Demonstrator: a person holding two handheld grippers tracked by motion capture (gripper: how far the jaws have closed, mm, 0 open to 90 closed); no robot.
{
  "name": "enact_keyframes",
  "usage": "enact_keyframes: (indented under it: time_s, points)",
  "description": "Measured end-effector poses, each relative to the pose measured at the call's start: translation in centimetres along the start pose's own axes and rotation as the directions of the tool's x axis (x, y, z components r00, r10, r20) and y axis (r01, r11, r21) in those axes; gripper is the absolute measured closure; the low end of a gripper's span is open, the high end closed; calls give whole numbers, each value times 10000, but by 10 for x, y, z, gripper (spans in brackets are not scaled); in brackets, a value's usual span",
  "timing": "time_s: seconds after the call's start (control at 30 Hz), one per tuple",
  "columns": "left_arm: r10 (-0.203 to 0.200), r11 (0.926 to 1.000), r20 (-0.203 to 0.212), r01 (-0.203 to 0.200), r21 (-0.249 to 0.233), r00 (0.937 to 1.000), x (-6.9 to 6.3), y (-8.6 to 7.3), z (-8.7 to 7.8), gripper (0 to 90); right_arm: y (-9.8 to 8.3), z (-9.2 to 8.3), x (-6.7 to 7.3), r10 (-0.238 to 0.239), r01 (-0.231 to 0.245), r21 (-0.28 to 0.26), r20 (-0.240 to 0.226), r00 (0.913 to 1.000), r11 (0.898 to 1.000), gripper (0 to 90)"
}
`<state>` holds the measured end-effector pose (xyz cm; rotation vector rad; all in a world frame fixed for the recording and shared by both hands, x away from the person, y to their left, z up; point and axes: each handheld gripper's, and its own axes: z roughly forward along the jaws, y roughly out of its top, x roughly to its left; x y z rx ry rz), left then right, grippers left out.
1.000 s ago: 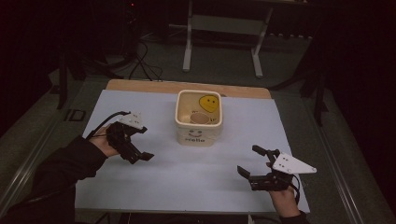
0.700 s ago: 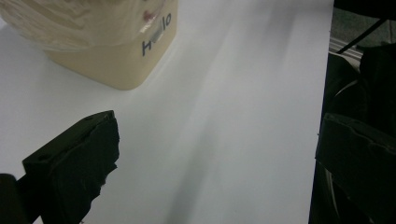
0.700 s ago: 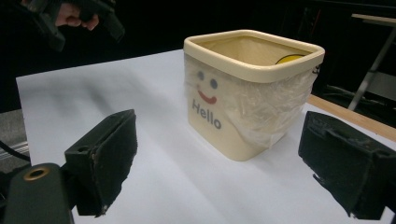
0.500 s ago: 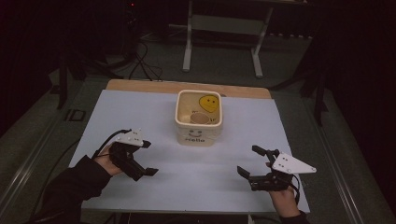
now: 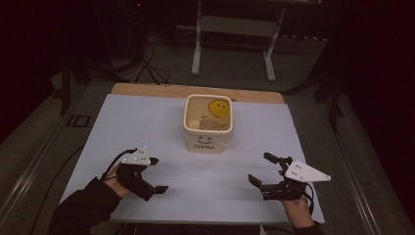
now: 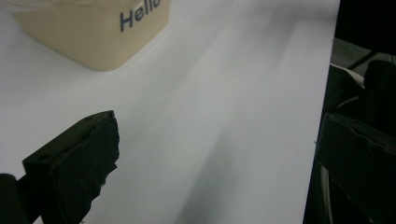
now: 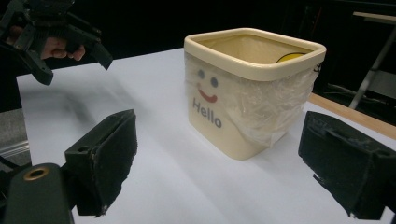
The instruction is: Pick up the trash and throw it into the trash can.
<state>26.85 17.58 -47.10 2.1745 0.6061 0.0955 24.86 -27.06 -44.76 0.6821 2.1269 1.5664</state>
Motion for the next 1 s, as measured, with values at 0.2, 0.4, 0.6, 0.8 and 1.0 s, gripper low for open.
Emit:
enact_keyframes:
  time_s: [0.2,0.4,0.6,0.8,1.0]
  points:
    - [-377,9973,-512,344,-643,9980,-6,-10,-2,4,0,0,0,-16,16,35,-9,10000,10000,115]
    - [-668,9955,-530,630,-710,9964,-4,-19,-2,4,0,0,0,-6,6,34,-31,10000,10000,114]
    - [-917,9910,-912,819,-1063,9916,-4,-33,0,4,0,1,0,38,-37,84,-99,9999,10000,115]
    - [-1172,9860,-1139,1019,-1317,9866,0,-40,2,4,0,0,0,34,-33,84,-137,9999,10000,115]
    - [-1148,9883,-1094,1025,-1129,9873,2,-42,8,4,-1,1,-1,152,-148,157,-271,9995,9998,117]
